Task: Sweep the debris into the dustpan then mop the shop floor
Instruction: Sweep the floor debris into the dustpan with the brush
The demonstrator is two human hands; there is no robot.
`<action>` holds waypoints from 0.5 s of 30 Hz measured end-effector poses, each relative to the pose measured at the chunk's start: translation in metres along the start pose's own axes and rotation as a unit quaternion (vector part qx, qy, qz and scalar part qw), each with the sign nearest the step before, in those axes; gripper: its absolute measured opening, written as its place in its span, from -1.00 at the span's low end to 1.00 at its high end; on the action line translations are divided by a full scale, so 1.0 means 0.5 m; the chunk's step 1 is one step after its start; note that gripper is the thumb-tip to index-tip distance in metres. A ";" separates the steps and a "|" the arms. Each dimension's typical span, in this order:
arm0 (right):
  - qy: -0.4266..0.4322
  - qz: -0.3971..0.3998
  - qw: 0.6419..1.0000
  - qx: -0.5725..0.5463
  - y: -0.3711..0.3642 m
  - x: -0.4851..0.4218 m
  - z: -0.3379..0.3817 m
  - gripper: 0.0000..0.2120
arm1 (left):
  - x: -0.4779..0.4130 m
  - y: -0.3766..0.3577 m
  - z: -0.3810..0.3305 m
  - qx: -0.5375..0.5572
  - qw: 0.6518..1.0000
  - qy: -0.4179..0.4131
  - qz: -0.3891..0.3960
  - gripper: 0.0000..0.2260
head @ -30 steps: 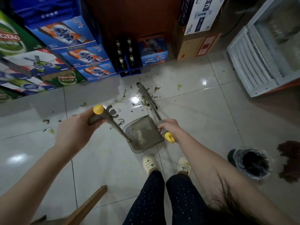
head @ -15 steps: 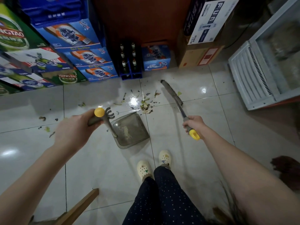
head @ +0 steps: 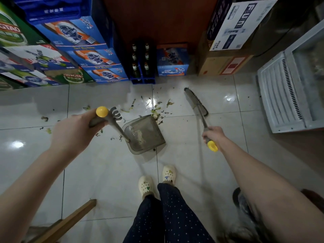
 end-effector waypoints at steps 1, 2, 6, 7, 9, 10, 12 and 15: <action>0.001 0.011 1.000 0.009 -0.011 -0.008 0.002 -0.88 | -0.007 -0.001 -0.006 0.003 1.000 0.004 0.000 -0.75; 0.002 0.021 1.000 0.021 -0.024 -0.012 0.002 -0.87 | -0.012 -0.001 -0.010 0.005 1.000 0.009 0.000 -0.74; 0.018 0.066 0.994 0.084 -0.077 -0.002 0.003 -0.64 | -0.026 -0.001 -0.018 0.013 1.000 0.022 0.002 -0.72; 0.022 0.079 0.992 0.094 -0.090 0.003 0.003 -0.56 | -0.027 0.000 -0.020 0.014 1.000 0.023 0.002 -0.72; 0.029 0.103 0.989 0.099 -0.114 0.018 0.008 -0.50 | -0.029 0.004 -0.024 0.016 0.999 0.028 0.003 -0.71; 0.031 0.114 0.988 0.100 -0.125 0.027 0.013 -0.50 | -0.029 0.007 -0.027 0.018 0.999 0.030 0.003 -0.71; 0.036 0.132 0.985 0.102 -0.141 0.040 0.025 -0.47 | -0.030 0.012 -0.030 0.022 0.999 0.037 0.004 -0.71; 0.051 0.153 0.979 0.127 -0.163 0.051 0.038 -0.55 | -0.029 0.022 -0.031 0.029 0.998 0.049 0.003 -0.71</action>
Point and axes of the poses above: each hand's wrist, its own x-axis away from the middle knuckle, its own y-axis out of the back of the hand, z = x × y, the point moved 6 cm from there along -x, towards the middle knuckle, and after that the axes turned 2 degrees about y, right-handed, at the moved point
